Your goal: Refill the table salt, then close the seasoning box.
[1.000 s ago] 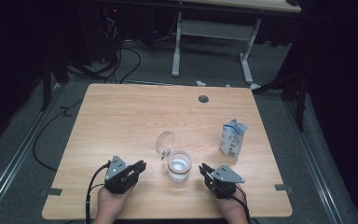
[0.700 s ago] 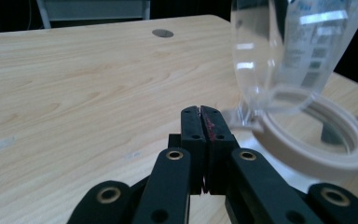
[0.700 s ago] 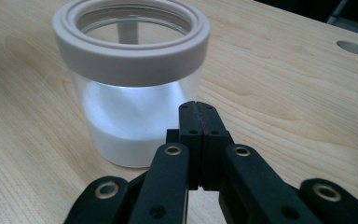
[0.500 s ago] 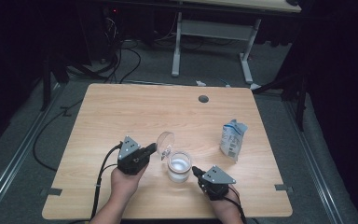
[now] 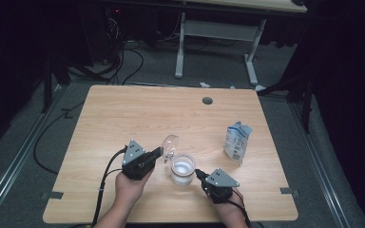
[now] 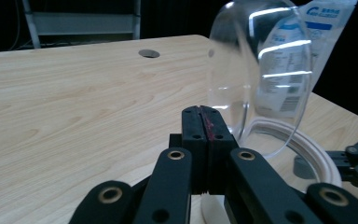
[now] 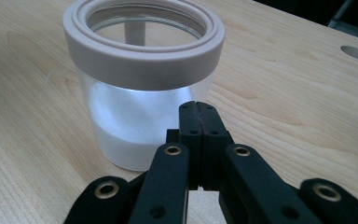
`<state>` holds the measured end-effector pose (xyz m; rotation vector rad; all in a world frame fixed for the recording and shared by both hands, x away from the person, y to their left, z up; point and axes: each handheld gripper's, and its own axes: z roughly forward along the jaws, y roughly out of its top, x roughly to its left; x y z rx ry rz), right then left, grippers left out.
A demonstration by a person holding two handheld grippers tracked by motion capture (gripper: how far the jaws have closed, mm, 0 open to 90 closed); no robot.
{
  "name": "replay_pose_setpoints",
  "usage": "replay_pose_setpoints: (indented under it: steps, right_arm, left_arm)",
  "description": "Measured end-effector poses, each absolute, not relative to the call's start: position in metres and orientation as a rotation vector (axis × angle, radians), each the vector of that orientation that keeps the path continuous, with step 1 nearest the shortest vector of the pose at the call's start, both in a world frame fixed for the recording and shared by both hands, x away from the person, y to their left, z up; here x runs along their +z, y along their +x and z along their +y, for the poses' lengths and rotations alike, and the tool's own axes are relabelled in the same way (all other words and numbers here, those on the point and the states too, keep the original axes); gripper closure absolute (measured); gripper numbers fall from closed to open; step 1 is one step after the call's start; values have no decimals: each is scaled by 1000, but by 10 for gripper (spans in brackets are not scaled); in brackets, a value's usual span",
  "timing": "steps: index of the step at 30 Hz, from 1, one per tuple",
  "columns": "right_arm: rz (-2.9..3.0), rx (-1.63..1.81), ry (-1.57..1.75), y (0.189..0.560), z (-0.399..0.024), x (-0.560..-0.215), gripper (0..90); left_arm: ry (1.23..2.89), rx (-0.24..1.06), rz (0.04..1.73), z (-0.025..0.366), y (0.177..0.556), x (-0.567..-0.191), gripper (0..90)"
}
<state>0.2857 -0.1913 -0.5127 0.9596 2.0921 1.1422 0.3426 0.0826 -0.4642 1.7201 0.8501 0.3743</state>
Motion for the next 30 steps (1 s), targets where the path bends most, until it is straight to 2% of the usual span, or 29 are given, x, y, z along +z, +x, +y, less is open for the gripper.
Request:
replay_pose_setpoints:
  steps: [8,18,26,30]
  right_arm:
    - [2089,1137,958,285,-191,-513,898]
    - [2090,1138,961,286,-191,-514,897]
    - [2056,1139,976,290,-195,-510,897]
    - [2033,1150,995,294,-195,-505,897]
  left_arm:
    - [1726,374,851,84,340,-469,879]
    - [1798,441,923,120,333,-492,838]
    - [1816,522,984,154,312,-506,675]
    - [1825,539,1017,169,311,-513,625]
